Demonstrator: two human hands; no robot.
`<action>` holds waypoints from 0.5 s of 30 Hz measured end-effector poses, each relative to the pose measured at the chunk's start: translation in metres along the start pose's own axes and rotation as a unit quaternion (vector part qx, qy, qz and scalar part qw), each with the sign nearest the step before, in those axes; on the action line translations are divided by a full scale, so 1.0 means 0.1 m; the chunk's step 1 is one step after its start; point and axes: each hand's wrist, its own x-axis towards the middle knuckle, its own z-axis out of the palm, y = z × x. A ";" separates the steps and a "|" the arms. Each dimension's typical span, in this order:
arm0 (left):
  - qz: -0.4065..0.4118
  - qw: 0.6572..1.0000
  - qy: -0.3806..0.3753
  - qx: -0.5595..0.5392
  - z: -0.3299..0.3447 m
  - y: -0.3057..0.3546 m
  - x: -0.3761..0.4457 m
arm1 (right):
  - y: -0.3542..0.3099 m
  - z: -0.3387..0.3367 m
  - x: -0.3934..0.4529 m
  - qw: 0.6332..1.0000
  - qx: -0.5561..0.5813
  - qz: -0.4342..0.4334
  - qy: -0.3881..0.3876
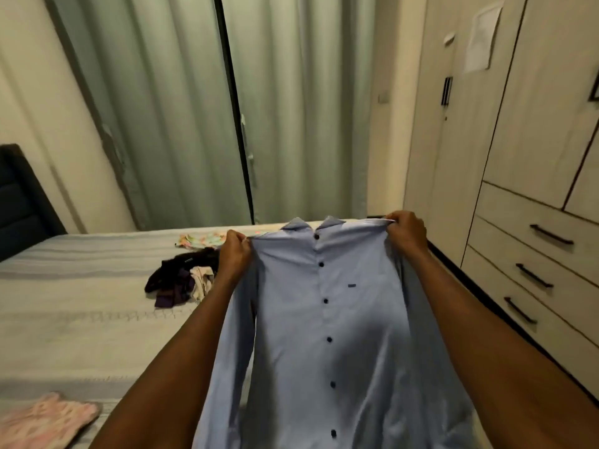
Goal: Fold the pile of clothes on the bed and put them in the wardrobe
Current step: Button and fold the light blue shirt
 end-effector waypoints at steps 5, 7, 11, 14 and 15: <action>0.074 0.994 0.070 -0.035 -0.79 0.74 0.00 | -0.85 -0.80 -0.15 0.988 0.045 -0.103 0.107; 0.134 0.985 0.109 -0.027 -1.06 1.00 -0.05 | -1.11 -1.05 -0.19 0.974 0.046 -0.159 0.152; 0.255 0.953 0.159 0.046 -1.53 1.33 -0.13 | -1.58 -1.47 -0.36 0.955 0.059 -0.198 0.211; 0.239 0.951 0.190 0.046 -1.80 1.55 -0.23 | -1.83 -1.69 -0.51 0.956 0.063 -0.203 0.203; 0.214 0.956 0.196 0.038 -1.90 1.64 -0.26 | -1.90 -1.76 -0.56 0.956 0.053 -0.207 0.201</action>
